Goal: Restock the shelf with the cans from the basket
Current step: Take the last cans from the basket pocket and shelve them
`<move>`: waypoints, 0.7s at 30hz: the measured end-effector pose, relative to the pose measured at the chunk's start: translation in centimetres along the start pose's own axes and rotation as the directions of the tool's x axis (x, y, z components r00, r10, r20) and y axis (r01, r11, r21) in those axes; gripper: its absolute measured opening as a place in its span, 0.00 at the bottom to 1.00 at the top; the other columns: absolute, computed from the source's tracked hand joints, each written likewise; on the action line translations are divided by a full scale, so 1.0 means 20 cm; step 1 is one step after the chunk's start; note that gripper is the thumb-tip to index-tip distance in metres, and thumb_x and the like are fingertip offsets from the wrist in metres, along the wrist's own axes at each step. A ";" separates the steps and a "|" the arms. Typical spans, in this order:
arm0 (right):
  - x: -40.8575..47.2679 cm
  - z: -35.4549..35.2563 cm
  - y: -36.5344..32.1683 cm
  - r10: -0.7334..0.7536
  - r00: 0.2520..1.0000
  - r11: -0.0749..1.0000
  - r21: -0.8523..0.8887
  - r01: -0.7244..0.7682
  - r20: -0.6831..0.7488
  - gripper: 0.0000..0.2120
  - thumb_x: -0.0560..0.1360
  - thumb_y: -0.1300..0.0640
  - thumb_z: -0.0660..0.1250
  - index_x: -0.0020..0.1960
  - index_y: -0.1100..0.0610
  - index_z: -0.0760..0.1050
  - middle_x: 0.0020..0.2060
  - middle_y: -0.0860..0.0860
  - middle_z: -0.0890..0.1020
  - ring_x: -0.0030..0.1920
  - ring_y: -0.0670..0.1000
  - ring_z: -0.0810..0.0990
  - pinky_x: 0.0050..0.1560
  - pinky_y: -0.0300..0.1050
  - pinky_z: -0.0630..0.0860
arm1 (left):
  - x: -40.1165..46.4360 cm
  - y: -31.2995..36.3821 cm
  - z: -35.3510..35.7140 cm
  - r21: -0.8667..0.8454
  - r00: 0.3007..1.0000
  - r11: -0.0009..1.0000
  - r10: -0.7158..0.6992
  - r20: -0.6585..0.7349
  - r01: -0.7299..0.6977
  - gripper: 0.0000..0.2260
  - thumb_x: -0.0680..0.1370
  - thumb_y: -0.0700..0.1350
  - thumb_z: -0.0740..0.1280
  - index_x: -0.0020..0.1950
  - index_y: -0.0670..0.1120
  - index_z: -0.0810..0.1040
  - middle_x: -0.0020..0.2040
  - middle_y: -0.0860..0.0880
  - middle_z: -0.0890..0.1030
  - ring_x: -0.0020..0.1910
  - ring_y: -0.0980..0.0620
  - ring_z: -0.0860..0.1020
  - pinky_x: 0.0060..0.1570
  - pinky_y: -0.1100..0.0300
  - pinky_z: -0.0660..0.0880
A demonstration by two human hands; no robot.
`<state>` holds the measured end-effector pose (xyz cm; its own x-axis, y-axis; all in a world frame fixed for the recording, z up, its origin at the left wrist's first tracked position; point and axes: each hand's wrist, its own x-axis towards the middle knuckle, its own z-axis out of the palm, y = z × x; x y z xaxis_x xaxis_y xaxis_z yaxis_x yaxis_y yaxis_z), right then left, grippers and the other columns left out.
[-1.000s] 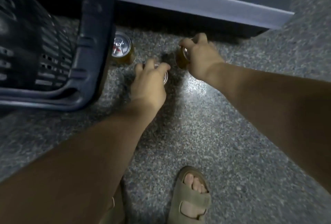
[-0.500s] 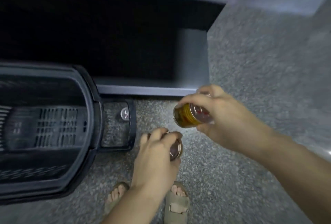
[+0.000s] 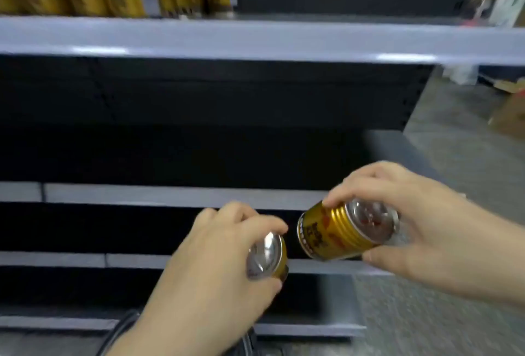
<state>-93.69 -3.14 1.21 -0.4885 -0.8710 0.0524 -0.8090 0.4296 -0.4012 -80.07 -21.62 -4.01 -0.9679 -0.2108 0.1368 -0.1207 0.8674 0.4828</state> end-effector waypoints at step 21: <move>1.27 -1.12 -0.28 -0.192 0.972 0.980 -0.024 0.197 0.139 0.26 0.68 0.62 0.73 0.62 0.44 0.73 0.62 0.51 0.72 0.59 0.54 0.73 0.53 0.51 0.79 | 0.99 0.28 -1.35 0.196 0.983 0.970 -0.115 -0.144 0.143 0.23 0.64 0.50 0.76 0.58 0.57 0.77 0.42 0.61 0.72 0.50 0.52 0.72 0.46 0.56 0.68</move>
<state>-108.88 -22.24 25.32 -0.2741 -0.9617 0.0004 -0.8971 0.2555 -0.3605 -93.87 -33.17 24.79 -0.9056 -0.3723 0.2033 -0.2984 0.8997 0.3185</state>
